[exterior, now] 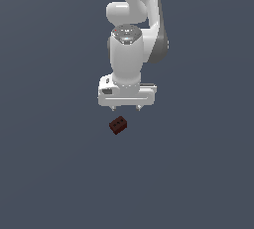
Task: Pick up the object and move it to a goal position.
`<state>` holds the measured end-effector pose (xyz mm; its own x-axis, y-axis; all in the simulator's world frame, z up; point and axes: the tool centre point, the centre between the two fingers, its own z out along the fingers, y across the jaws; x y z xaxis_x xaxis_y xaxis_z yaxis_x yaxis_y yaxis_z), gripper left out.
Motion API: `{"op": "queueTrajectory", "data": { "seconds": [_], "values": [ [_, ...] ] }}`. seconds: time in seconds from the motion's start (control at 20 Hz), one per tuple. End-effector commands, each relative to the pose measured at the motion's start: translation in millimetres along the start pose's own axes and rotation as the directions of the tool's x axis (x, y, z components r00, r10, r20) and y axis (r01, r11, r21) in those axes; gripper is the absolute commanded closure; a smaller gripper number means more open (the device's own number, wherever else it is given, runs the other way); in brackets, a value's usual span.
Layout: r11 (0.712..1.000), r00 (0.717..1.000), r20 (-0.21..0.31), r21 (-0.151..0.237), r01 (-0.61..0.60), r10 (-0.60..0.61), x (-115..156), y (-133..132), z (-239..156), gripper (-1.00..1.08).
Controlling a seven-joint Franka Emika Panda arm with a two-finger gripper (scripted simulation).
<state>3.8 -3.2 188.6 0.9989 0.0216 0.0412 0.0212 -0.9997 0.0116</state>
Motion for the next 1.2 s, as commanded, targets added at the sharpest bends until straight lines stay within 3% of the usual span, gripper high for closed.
{"op": "queueTrajectory", "data": {
  "seconds": [0.0, 0.45, 1.15],
  "values": [
    [1.000, 1.000, 0.000, 0.000, 0.000, 0.000, 0.0, 0.0, 0.0, -0.92],
    [0.999, 0.999, 0.014, 0.008, -0.048, 0.048, -7.2, 19.8, -2.9, -0.92],
    [0.988, 0.988, 0.019, 0.011, -0.154, 0.154, -7.2, 20.8, 11.8, -0.92]
  ]
}}
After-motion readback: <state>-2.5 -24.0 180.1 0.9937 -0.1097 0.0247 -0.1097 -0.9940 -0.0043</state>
